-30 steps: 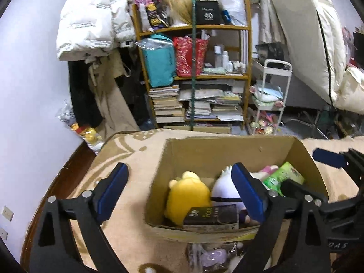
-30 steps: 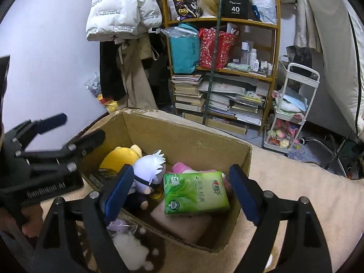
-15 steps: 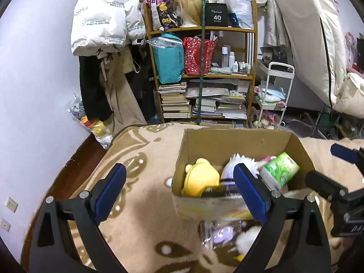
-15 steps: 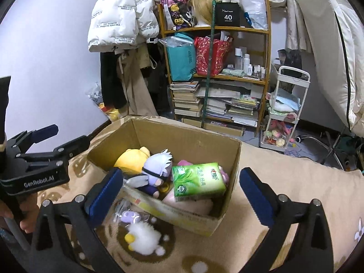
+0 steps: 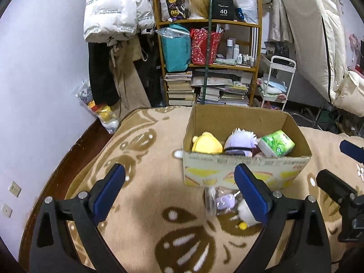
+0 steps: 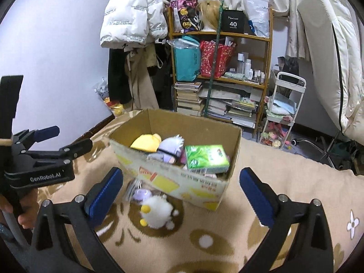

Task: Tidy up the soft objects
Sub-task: 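Move both tools back down toward the white chick and bagged purple toy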

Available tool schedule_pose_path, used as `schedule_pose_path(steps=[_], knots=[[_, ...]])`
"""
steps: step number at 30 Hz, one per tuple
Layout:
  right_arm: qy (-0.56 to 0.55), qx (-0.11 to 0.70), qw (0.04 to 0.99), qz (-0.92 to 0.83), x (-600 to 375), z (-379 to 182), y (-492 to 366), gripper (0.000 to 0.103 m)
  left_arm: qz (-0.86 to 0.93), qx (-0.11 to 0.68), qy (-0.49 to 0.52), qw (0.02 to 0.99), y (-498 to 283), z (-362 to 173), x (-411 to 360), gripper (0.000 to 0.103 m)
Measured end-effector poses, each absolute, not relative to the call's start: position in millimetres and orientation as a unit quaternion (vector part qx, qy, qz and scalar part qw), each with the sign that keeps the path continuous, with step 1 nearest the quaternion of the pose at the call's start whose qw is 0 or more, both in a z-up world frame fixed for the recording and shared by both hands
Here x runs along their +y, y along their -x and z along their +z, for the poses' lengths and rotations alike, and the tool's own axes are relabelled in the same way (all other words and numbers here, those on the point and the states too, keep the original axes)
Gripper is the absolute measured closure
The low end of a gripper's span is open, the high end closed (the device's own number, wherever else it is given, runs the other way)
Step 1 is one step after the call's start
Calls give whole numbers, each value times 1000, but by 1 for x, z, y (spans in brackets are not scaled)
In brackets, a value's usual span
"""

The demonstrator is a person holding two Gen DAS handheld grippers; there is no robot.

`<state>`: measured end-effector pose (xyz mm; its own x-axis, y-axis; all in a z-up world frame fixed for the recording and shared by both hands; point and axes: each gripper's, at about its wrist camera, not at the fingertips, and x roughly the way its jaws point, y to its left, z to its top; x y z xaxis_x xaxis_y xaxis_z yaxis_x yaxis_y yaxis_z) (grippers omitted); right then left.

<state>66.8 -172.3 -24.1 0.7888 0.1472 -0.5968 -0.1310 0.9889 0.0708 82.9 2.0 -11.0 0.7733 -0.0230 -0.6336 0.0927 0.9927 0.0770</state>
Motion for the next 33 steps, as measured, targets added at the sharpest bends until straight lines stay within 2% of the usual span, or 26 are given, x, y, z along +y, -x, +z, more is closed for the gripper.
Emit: schedule_pose_path(steps=[10, 33], knots=[[-16, 322, 944, 68, -172, -35, -65, 0, -26, 361, -49, 931, -82, -23, 9, 7], [0, 432, 897, 92, -151, -110, -116, 0, -72, 458, -22, 886, -156, -81, -7, 8]])
